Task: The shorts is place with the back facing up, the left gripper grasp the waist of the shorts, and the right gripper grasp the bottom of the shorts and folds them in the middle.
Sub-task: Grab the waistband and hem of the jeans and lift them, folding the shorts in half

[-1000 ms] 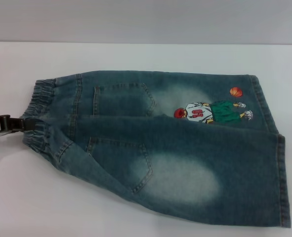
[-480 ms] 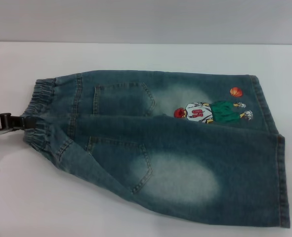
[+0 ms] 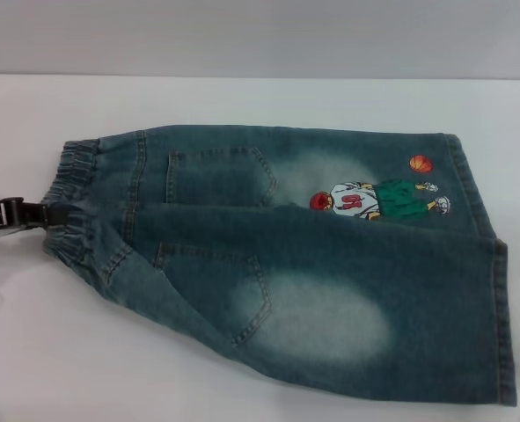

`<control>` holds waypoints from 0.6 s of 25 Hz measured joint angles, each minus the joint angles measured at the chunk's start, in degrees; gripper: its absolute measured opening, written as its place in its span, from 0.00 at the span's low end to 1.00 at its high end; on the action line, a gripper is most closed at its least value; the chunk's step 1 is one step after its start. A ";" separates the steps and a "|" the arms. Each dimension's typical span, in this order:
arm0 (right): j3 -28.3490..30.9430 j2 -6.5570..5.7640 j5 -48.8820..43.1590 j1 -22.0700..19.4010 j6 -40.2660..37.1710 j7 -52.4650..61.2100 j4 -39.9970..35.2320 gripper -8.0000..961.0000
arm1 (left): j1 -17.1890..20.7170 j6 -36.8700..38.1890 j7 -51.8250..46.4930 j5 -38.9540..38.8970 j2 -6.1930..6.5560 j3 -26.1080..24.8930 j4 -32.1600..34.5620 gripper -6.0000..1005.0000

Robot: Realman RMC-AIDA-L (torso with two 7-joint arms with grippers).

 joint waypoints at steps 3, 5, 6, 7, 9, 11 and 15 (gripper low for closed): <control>0.00 0.20 0.02 0.09 0.05 0.00 -0.01 0.76 | -0.01 0.02 0.00 0.00 0.00 0.02 0.00 0.06; 0.00 0.29 0.01 0.13 0.07 0.00 -0.01 0.76 | -0.01 0.04 0.00 0.00 0.00 0.02 0.00 0.06; -0.17 0.33 -0.02 0.16 0.07 0.00 -0.01 0.76 | -0.03 0.04 0.00 0.00 -0.01 0.03 0.00 0.06; -0.29 0.37 -0.05 0.17 0.07 0.00 -0.01 0.76 | -0.06 0.04 0.00 0.00 -0.03 0.03 0.00 0.06; -0.62 0.46 -0.06 0.20 0.07 0.00 -0.01 0.76 | -0.07 0.05 0.00 0.00 -0.07 0.03 0.00 0.06; -0.72 0.55 -0.04 0.20 0.07 0.00 -0.01 0.76 | -0.08 0.05 0.00 0.00 -0.09 0.03 0.00 0.06; -0.78 0.69 0.04 0.20 0.12 0.01 -0.01 0.76 | -0.08 0.05 0.00 0.00 -0.16 0.10 0.00 0.06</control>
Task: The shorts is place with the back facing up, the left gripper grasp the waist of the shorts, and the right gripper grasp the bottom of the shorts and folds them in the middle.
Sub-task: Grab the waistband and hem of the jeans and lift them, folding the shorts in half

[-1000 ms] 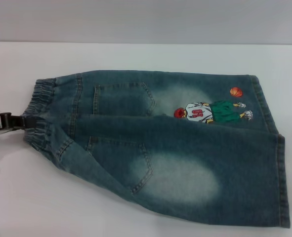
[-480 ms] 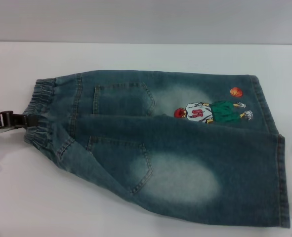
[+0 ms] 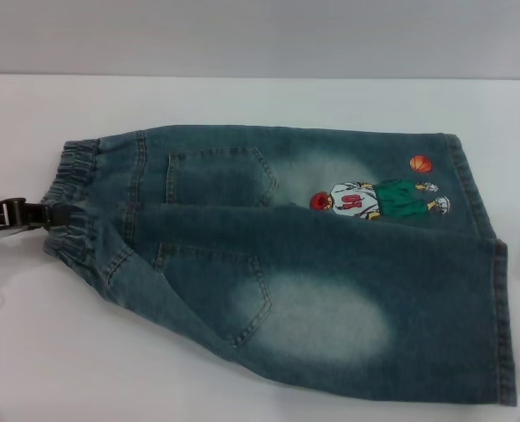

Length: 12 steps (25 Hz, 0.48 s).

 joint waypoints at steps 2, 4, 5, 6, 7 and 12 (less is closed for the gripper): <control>-0.01 0.15 0.02 -0.01 0.06 0.00 0.00 0.76 | 0.00 0.00 0.00 0.00 -0.01 0.01 0.00 0.06; -0.08 0.34 -0.06 -0.01 0.09 0.00 0.00 0.76 | 0.00 0.00 0.00 0.00 -0.01 0.01 0.00 0.06; -0.22 0.42 -0.11 -0.02 0.09 0.00 0.00 0.76 | 0.00 0.00 0.00 0.00 -0.01 0.04 0.00 0.06; -0.41 0.44 -0.13 -0.03 0.10 0.00 0.00 0.76 | 0.00 0.00 0.00 0.00 -0.01 0.06 0.00 0.06; -0.58 0.49 -0.15 -0.05 0.12 0.00 0.00 0.76 | 0.00 0.00 0.00 0.00 -0.01 0.07 0.00 0.06; -0.74 0.56 -0.18 -0.11 0.33 0.00 0.01 0.76 | 0.03 0.01 0.00 0.00 -0.02 0.10 0.00 0.06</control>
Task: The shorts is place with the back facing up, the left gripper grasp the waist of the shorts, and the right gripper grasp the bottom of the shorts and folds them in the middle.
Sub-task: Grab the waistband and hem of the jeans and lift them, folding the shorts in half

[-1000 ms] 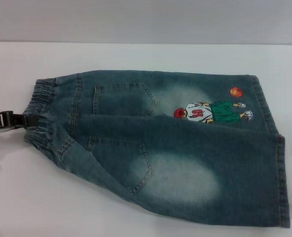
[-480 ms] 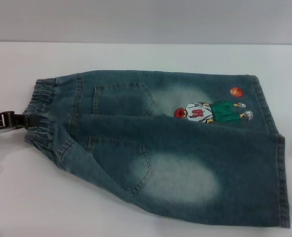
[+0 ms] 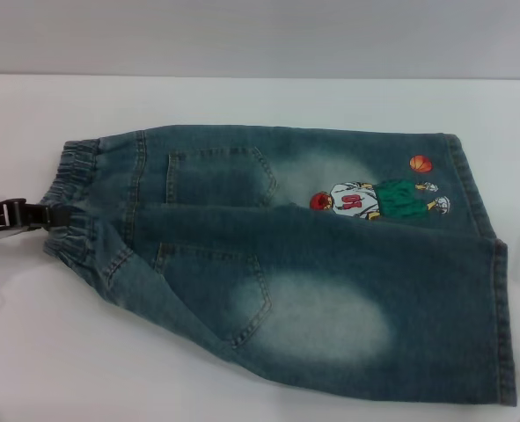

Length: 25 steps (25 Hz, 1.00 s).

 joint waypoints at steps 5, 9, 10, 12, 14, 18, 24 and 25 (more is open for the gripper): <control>0.02 0.11 -0.09 -0.03 0.47 0.00 0.01 0.76 | 0.17 0.08 0.00 0.00 0.00 -0.05 0.00 0.06; 0.03 0.17 -0.01 -0.07 0.60 0.00 0.09 0.76 | 0.18 0.16 0.00 0.00 0.00 -0.08 0.00 0.06; 0.03 0.19 0.05 -0.08 0.65 0.00 0.12 0.76 | 0.16 0.18 0.00 0.00 0.00 -0.08 0.00 0.06; 0.03 0.24 0.06 -0.05 0.87 0.00 0.33 0.76 | 0.05 0.23 0.00 0.00 0.00 -0.11 0.00 0.06; 0.03 0.28 0.06 0.03 1.13 0.00 0.58 0.76 | -0.03 0.27 0.00 0.00 0.00 -0.15 0.00 0.06; 0.03 0.40 0.04 0.07 1.32 0.01 0.70 0.76 | -0.06 0.28 0.00 0.00 0.00 -0.18 0.04 0.06; -0.33 0.62 -0.07 0.09 1.83 0.07 0.70 0.76 | -0.05 0.27 0.00 0.00 0.00 -0.18 0.09 0.06; -0.51 0.65 -0.07 0.10 1.87 0.12 0.70 0.76 | -0.05 0.27 0.00 0.00 0.00 -0.18 0.09 0.06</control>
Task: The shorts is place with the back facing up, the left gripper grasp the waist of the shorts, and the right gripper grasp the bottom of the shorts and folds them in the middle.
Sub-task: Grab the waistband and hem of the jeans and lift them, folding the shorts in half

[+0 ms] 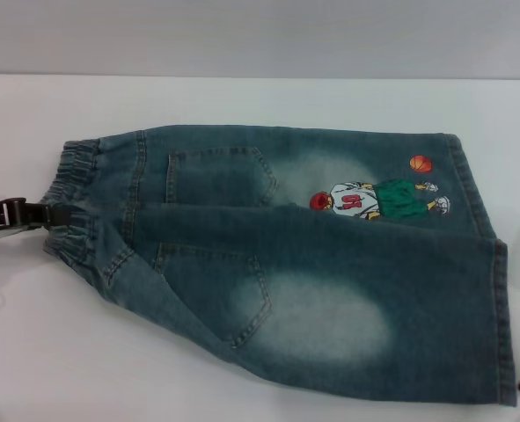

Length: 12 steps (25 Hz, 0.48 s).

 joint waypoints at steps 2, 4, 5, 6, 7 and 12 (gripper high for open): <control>-0.21 0.05 0.00 0.02 0.05 0.08 0.00 0.76 | 0.01 0.01 0.00 0.00 0.00 0.00 0.04 0.06; -0.26 0.07 0.05 0.06 0.12 0.10 0.00 0.76 | 0.02 0.03 0.00 0.00 0.00 0.00 0.09 0.06; -0.25 0.06 0.10 0.10 0.15 0.10 0.00 0.76 | 0.02 0.04 0.00 0.00 0.00 0.00 0.09 0.06; -0.25 0.07 0.13 0.14 0.17 0.11 0.00 0.76 | 0.02 0.06 0.00 0.00 0.00 0.00 0.09 0.06; -0.26 0.09 0.16 0.19 0.21 0.11 0.00 0.76 | 0.02 0.06 0.00 0.00 0.00 0.00 0.09 0.06; -0.25 0.16 0.20 0.60 0.91 0.13 0.23 0.76 | 0.02 0.08 0.00 0.00 0.00 0.00 0.03 0.06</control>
